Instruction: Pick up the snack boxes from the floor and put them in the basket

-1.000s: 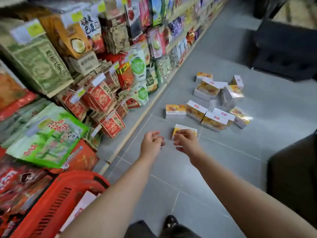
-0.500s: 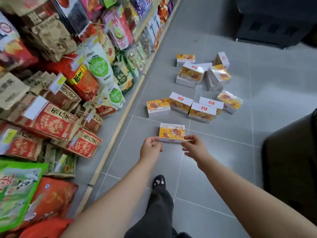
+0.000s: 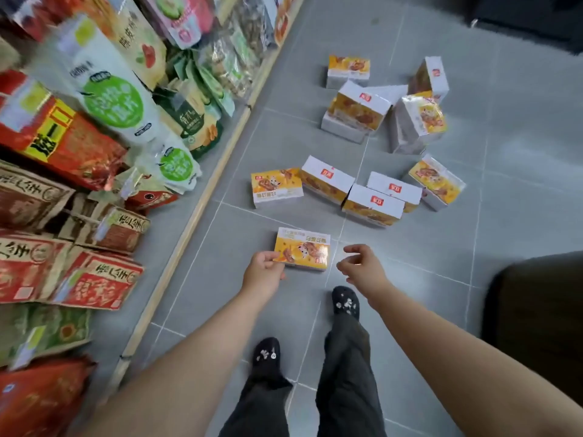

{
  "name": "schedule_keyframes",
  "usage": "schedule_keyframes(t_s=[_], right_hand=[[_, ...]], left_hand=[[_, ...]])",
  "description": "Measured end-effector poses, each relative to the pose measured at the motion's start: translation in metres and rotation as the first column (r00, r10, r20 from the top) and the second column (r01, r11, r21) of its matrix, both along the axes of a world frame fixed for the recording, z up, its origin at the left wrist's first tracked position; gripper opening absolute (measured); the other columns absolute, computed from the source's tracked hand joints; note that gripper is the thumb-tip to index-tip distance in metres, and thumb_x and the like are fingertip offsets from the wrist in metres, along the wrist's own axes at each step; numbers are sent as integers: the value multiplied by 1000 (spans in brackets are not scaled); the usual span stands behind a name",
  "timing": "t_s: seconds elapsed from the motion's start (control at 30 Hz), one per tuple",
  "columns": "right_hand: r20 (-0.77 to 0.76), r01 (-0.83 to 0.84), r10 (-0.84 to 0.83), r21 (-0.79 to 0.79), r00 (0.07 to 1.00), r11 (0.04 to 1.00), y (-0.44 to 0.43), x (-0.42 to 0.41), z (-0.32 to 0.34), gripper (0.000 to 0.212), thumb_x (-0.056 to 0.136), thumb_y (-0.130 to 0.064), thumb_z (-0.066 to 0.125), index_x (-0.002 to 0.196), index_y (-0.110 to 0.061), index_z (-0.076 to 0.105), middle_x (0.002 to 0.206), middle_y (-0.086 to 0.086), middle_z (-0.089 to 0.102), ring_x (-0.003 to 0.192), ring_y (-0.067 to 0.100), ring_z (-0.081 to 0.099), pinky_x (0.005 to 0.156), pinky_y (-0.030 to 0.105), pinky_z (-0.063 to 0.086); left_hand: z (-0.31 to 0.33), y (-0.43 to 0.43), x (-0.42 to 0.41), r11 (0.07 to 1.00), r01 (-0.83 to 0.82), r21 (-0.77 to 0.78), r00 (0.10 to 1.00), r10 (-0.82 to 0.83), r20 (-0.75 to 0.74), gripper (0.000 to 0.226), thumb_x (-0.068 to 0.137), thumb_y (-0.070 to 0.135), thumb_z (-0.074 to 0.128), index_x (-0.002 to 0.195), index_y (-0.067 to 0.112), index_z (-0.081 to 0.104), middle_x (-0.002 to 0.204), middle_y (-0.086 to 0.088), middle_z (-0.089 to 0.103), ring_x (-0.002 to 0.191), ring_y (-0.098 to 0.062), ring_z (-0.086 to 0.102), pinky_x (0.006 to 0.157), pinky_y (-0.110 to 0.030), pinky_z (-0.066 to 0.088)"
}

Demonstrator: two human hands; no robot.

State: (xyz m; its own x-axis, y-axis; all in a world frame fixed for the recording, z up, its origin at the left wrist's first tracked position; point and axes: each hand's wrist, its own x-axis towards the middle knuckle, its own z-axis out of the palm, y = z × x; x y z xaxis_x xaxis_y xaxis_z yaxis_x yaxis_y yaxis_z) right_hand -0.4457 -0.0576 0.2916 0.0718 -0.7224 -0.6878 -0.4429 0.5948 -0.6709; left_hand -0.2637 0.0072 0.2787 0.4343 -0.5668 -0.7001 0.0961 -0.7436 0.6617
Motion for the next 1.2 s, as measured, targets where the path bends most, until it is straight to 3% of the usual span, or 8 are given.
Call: schedule_keyframes(t_s=[0.17, 0.3, 0.47, 0.6, 0.83, 0.93, 1.07, 1.2], right_hand=[[-68, -246, 244, -25, 967, 969, -80, 1, -45, 33, 85, -9, 64, 115, -16, 53, 88, 0, 57, 80, 22, 57, 83, 44, 52], [-108, -472, 466, -38, 878, 881, -129, 5, -87, 36, 86, -14, 66, 119, -19, 52, 99, -1, 58, 85, 19, 58, 81, 37, 51], [-148, -604, 592, -49, 792, 796, -150, 8, -164, 42, 85, -15, 66, 125, -18, 51, 103, -4, 57, 89, 19, 58, 82, 35, 50], [-159, -656, 643, -38, 749, 754, -153, 11, -251, 45, 87, -15, 63, 129, -21, 48, 113, -1, 56, 89, 18, 58, 79, 33, 50], [-257, -739, 696, -156, 671, 655, -172, 29, -424, 53, 89, -16, 60, 139, -18, 42, 136, 6, 52, 112, 21, 54, 88, 28, 41], [-335, -774, 705, -149, 625, 615, -177, 38, -490, 58, 89, -23, 58, 143, -20, 36, 144, 7, 44, 128, 27, 46, 99, 35, 43], [-368, -796, 713, -160, 596, 583, -194, 56, -540, 62, 92, -34, 52, 146, -14, 30, 147, 13, 40, 131, 32, 43, 108, 42, 38], [-367, -818, 758, -14, 540, 576, -204, 59, -547, 56, 97, -45, 42, 132, -2, 48, 129, 17, 56, 118, 34, 54, 93, 34, 41]], left_hand=[[-45, -47, -13, 962, -268, 48, 963, 269, -13, 23, 90, 7, 53, 110, 18, 47, 81, 7, 55, 66, -11, 58, 66, -26, 47], [-94, -75, -27, 883, -458, 103, 884, 465, -52, 24, 92, 7, 52, 115, 13, 50, 97, -7, 59, 63, -8, 56, 43, -9, 45], [-182, -74, -51, 816, -538, 210, 822, 563, -81, 32, 90, 11, 52, 122, 10, 49, 89, -4, 60, 71, -15, 59, 70, -28, 48], [-266, -66, -72, 774, -576, 264, 769, 622, -147, 34, 90, 15, 50, 124, 11, 51, 112, -14, 62, 72, -15, 60, 59, -26, 45], [-434, -82, -89, 740, -606, 290, 733, 662, -157, 26, 95, 19, 43, 71, 14, 47, 70, -3, 46, 83, -28, 51, 82, -35, 45], [-500, -89, -85, 729, -610, 310, 727, 670, -146, 38, 91, 53, 42, 92, 15, 47, 81, 0, 51, 95, -31, 58, 96, -40, 49], [-553, -95, -64, 736, -612, 291, 699, 675, -237, 92, 55, 84, 46, 126, 27, 52, 123, 4, 59, 114, -23, 55, 82, -37, 48], [-554, -103, -55, 765, -597, 242, 666, 640, -383, 64, 72, 71, 58, 116, 24, 58, 108, -2, 67, 100, -19, 60, 81, -32, 46]])
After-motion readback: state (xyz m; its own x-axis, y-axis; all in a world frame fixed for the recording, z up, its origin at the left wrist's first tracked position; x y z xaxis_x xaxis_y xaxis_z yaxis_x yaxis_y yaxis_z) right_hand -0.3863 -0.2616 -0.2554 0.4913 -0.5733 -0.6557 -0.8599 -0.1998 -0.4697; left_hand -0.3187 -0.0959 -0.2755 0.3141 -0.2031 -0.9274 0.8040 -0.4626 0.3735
